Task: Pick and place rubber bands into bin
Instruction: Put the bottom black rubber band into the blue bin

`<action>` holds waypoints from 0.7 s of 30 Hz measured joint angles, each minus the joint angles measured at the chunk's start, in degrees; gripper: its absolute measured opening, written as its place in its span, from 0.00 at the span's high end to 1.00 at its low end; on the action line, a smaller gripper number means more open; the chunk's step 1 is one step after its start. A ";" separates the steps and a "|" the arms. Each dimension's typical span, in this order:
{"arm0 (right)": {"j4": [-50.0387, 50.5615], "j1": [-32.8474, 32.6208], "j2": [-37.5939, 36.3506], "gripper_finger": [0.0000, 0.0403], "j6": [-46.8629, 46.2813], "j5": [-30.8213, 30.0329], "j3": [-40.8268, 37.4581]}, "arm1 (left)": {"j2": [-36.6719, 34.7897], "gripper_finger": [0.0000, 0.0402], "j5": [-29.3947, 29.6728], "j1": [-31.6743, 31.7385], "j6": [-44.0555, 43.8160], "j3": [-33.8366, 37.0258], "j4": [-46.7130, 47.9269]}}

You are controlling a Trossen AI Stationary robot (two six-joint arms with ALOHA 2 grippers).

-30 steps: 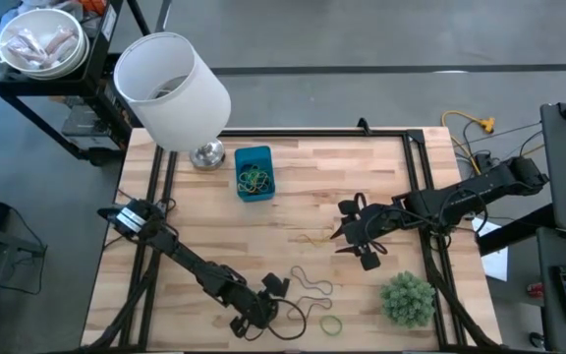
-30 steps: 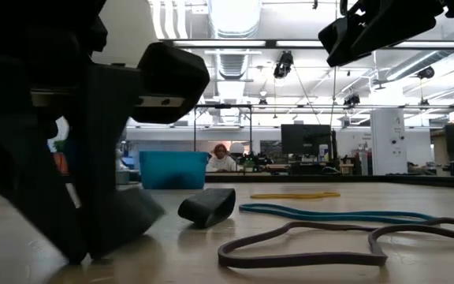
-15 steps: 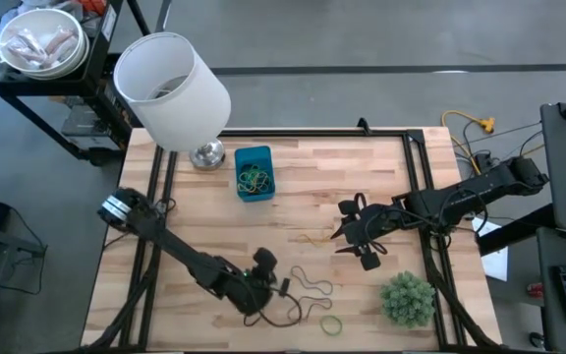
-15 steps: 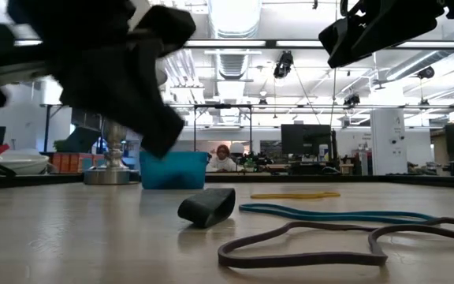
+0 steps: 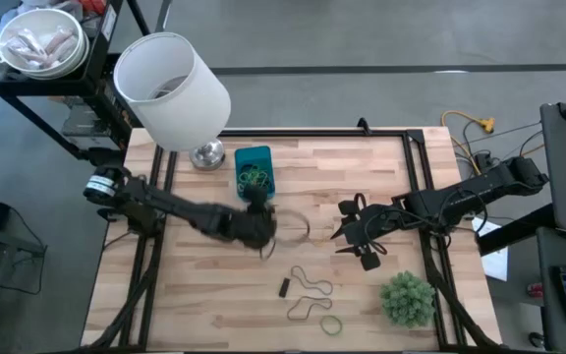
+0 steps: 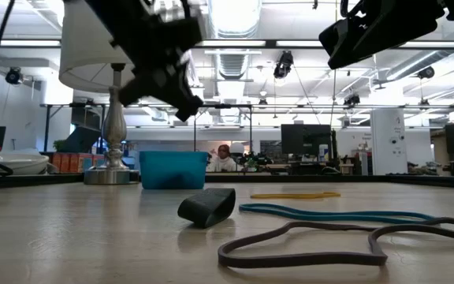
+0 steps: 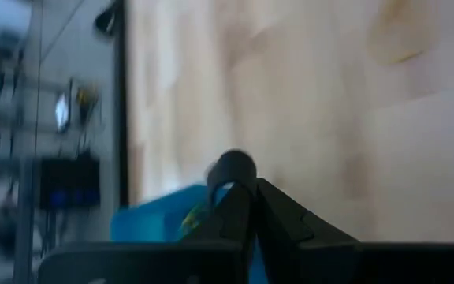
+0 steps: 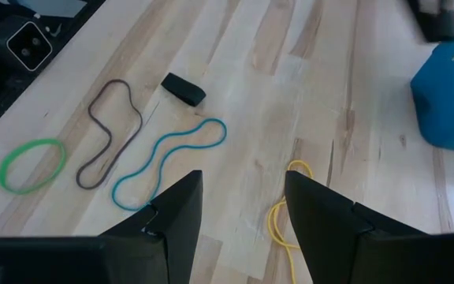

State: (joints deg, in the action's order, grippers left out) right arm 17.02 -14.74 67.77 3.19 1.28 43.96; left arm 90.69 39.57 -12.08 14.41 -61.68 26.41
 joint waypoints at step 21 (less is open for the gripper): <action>0.00 0.02 0.00 0.56 0.47 0.00 -0.19 | 0.40 0.98 -9.87 23.91 4.44 0.75 0.22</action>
State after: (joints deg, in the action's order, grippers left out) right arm 17.02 -14.72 67.77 3.66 1.28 43.77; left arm 91.09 29.71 11.83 18.86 -60.93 26.63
